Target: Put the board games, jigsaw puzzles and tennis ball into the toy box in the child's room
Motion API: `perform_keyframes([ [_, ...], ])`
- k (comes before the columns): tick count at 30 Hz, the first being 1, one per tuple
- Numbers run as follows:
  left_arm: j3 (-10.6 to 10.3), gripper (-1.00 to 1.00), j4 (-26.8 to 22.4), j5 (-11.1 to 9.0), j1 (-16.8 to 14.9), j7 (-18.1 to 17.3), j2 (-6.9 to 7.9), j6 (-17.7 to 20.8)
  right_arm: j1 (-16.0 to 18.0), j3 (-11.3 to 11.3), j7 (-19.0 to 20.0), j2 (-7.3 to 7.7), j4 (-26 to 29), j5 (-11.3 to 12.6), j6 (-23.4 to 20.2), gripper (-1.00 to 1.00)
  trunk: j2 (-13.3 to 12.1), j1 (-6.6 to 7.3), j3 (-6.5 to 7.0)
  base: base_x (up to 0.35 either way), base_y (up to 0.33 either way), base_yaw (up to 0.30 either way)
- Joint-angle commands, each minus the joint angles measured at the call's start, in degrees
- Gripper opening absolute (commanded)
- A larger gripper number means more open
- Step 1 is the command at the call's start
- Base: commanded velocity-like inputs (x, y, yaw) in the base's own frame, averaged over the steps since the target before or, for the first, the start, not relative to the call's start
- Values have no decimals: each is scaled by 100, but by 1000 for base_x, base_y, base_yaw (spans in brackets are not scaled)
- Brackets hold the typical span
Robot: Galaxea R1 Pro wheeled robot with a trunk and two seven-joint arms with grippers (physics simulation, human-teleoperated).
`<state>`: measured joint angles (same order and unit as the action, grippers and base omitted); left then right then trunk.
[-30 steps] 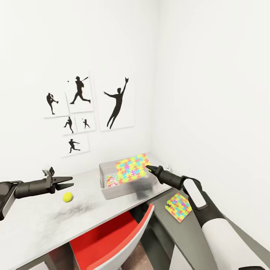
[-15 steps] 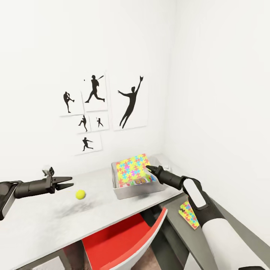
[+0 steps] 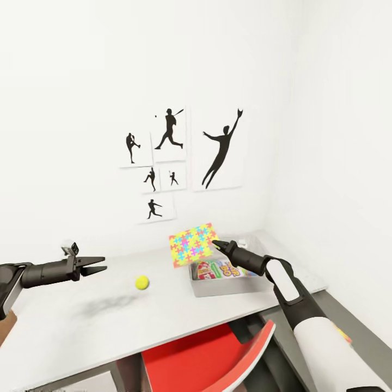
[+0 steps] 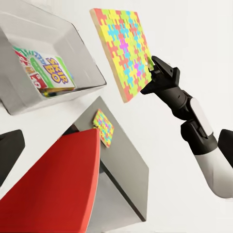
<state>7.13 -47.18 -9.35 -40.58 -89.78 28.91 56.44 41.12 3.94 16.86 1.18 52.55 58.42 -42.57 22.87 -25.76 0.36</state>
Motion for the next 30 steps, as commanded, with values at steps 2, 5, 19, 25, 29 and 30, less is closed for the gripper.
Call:
perform_keyframes([
  [2,-2,100,1,0,-2,-22,0,61,1,4,19,5,0,3,-13,-100,5,-3,-2,34,17,288],
  [5,-1,100,4,0,-2,-22,0,61,1,-4,19,5,0,3,-14,-100,5,-3,-2,12,6,288],
  [19,-1,100,5,0,-2,-22,0,63,1,-16,27,6,0,3,-14,-100,5,-3,-2,30,-5,161],
  [25,-1,100,2,3,-2,-22,0,61,1,-16,28,13,0,17,-14,-100,5,-3,-2,56,-5,3],
  [29,-1,100,4,1,-2,-22,0,61,1,-18,28,13,0,20,-14,-100,5,-3,-2,131,0,-3],
  [30,-1,100,4,2,-2,-22,0,61,1,-17,28,13,0,20,-14,-100,5,-3,-2,236,0,-78],
])
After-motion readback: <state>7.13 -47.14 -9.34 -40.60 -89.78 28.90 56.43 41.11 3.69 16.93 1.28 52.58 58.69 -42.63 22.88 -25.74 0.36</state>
